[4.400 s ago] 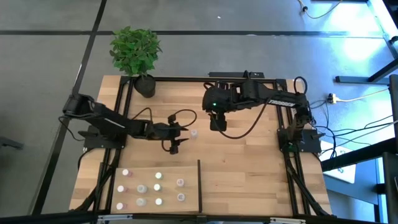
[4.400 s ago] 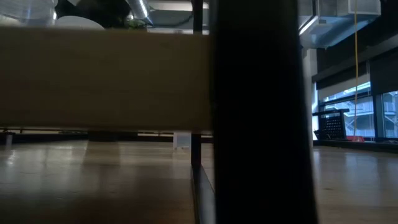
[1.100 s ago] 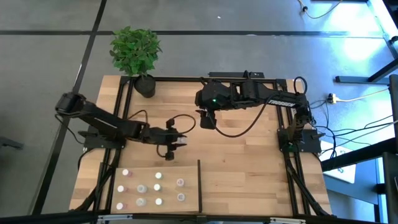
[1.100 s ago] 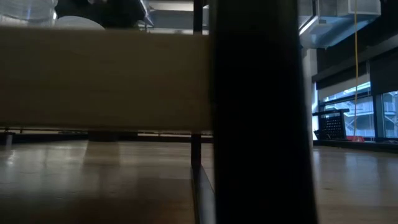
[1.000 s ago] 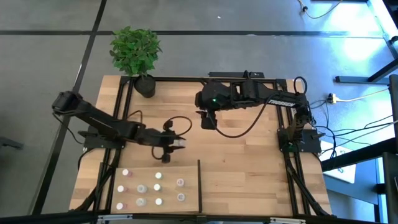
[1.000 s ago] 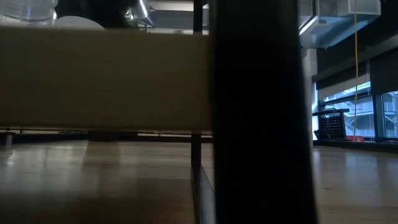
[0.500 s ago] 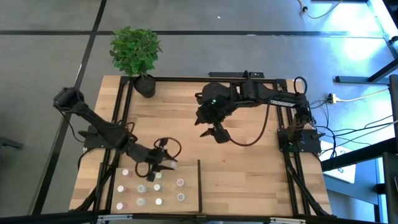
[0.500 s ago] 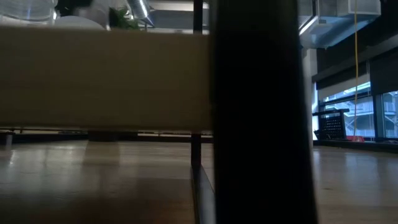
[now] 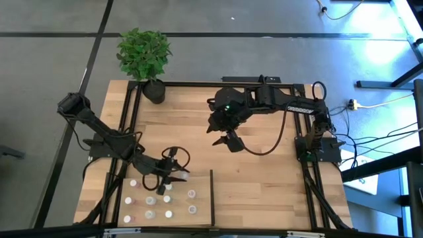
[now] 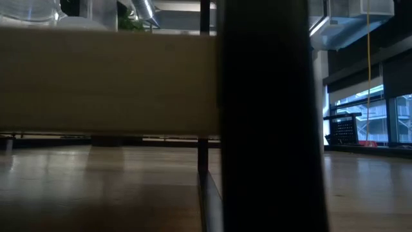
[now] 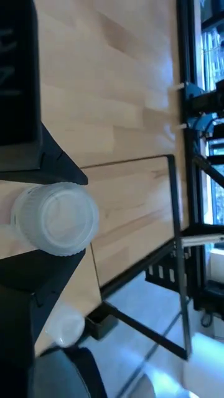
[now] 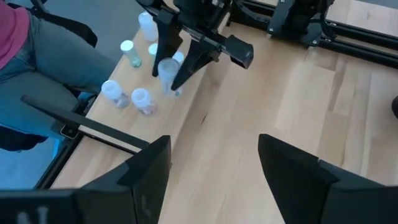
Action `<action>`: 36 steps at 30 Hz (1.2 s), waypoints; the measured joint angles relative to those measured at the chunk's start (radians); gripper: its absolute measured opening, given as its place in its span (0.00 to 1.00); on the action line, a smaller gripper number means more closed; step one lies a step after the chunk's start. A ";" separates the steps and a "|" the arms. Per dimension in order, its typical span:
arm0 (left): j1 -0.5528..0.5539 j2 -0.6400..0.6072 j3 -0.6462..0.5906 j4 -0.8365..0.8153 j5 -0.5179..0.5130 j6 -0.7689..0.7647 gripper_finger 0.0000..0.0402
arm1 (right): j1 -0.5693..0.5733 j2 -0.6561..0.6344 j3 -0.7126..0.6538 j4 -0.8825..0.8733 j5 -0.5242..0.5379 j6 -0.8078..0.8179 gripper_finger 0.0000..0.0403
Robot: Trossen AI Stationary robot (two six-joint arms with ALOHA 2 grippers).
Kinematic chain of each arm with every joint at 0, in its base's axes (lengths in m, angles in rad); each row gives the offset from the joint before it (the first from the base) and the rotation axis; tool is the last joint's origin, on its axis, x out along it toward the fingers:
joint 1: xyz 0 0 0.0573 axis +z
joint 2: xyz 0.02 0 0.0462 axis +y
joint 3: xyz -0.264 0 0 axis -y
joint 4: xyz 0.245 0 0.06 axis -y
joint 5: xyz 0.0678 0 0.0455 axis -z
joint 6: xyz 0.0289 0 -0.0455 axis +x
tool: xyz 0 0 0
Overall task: Pick and place medicine bottles onto shelf by color
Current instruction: Put the transparent pill bottle on the shelf aligned with the other transparent pill bottles
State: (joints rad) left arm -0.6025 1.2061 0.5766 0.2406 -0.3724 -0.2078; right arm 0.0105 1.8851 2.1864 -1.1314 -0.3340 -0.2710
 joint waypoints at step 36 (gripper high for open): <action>0.029 0.296 0.060 0.100 -0.004 -0.078 0.31 | 0.000 0.000 0.000 0.028 0.000 0.000 0.61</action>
State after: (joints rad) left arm -0.5734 1.5016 0.6367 0.3411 -0.3762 -0.2862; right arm 0.0109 1.8851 2.1860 -1.1031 -0.3336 -0.2707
